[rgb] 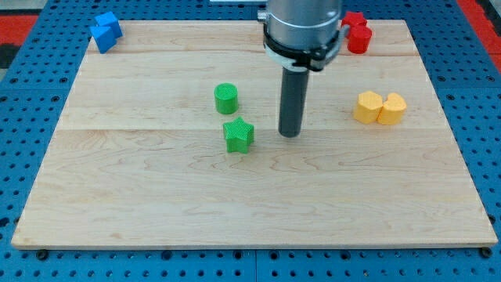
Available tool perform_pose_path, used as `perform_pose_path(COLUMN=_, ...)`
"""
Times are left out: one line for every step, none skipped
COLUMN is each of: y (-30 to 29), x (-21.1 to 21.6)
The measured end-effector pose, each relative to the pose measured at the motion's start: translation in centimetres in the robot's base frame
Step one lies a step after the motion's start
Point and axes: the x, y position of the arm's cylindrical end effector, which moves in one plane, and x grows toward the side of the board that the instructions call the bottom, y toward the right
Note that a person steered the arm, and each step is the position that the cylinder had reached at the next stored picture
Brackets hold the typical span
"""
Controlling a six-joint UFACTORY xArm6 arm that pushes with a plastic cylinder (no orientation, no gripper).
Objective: Slide green star to green circle
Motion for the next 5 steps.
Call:
perform_pose_path(y=0.1, x=4.5)
perform_pose_path(y=-2.6, x=7.4)
perform_pose_path(y=-6.5, x=6.9)
perform_pose_path(y=-7.8, x=4.5)
perform_pose_path(y=-8.0, x=1.8)
